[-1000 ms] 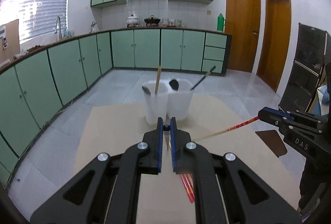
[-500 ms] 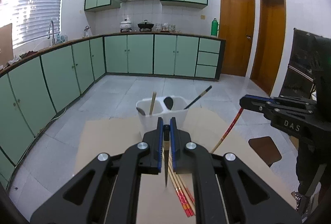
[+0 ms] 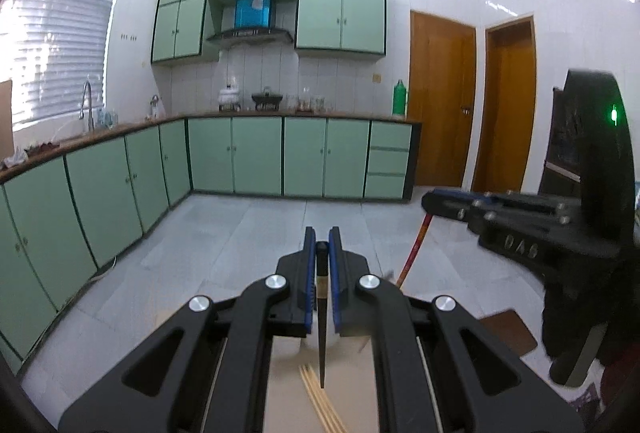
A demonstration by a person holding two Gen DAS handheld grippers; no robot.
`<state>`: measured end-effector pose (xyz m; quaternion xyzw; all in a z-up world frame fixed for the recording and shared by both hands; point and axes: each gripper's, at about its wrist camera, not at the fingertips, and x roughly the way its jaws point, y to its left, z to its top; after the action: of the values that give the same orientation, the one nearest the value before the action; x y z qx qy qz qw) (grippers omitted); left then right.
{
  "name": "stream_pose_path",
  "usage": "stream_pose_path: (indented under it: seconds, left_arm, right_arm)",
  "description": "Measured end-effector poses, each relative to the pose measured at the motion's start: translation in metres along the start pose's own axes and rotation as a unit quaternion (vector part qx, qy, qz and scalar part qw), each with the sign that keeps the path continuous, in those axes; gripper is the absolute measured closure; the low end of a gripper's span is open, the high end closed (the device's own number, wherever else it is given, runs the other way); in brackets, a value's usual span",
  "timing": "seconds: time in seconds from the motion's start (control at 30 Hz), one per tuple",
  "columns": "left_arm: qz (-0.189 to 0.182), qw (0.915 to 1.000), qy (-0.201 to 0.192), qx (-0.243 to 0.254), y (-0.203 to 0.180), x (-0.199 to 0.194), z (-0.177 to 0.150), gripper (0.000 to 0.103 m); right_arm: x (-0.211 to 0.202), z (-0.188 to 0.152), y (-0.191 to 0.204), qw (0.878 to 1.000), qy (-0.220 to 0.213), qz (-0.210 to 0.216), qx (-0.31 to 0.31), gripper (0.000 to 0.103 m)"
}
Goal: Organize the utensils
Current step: 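Carry both chopsticks over the white holder and open both tools to drop them, then withdraw both tools from the holder back over the remaining chopsticks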
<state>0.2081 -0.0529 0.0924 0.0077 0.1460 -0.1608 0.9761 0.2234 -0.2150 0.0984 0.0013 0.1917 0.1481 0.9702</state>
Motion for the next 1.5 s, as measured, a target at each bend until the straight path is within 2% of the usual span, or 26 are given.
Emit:
stream_pose_path:
  seconds: [0.23,0.4,0.6,0.77,0.8,0.83,0.9,1.0,1.23,1.3,1.37,1.5]
  left_arm:
    - [0.027,0.9989,-0.038,0.01,0.004,0.058,0.043,0.097]
    - [0.042,0.9982,-0.041,0.005,0.014,0.101,0.046,0.097]
    - [0.047,0.9989,-0.004,-0.004,0.027,0.143,0.028,0.097]
    - [0.045,0.9985,0.032,-0.003,0.035,0.155,0.011,0.096]
    - [0.046,0.9984,0.034,-0.005,0.036,0.155,0.009,0.093]
    - [0.046,0.9983,0.035,-0.007,0.039,0.151,0.007,0.091]
    - [0.048,0.9983,0.031,-0.011,0.042,0.143,0.004,0.079]
    - [0.052,0.9984,0.02,-0.009,0.044,0.127,0.007,0.069]
    - [0.063,0.998,-0.011,0.0,0.043,0.07,0.01,0.054]
    - [0.068,0.9975,-0.02,0.004,0.04,0.051,0.005,0.046]
    - [0.068,0.9973,-0.025,0.008,0.037,0.032,-0.003,0.041]
    - [0.067,0.9976,-0.02,0.001,0.033,0.001,-0.031,0.033]
  right_arm:
    - [0.043,0.033,-0.019,0.999,-0.031,-0.016,0.015,0.097]
    - [0.078,0.033,-0.035,0.999,-0.034,-0.024,0.034,0.097]
    - [0.113,0.013,-0.042,0.998,-0.007,-0.031,0.046,0.097]
    - [0.129,-0.003,-0.036,0.999,0.027,-0.025,0.029,0.096]
    - [0.13,-0.005,-0.035,0.999,0.03,-0.026,0.024,0.095]
    - [0.129,-0.007,-0.035,0.999,0.03,-0.026,0.02,0.091]
    - [0.124,-0.01,-0.035,0.999,0.029,-0.031,0.018,0.083]
    - [0.112,-0.011,-0.036,0.999,0.02,-0.039,0.021,0.071]
    - [0.064,-0.017,-0.034,0.998,-0.011,-0.064,0.013,0.05]
    - [0.044,-0.023,-0.031,0.997,-0.024,-0.067,0.01,0.043]
    - [0.024,-0.033,-0.025,0.997,-0.033,-0.068,0.009,0.031]
    - [-0.007,-0.062,-0.013,0.997,-0.041,-0.072,0.005,0.02]
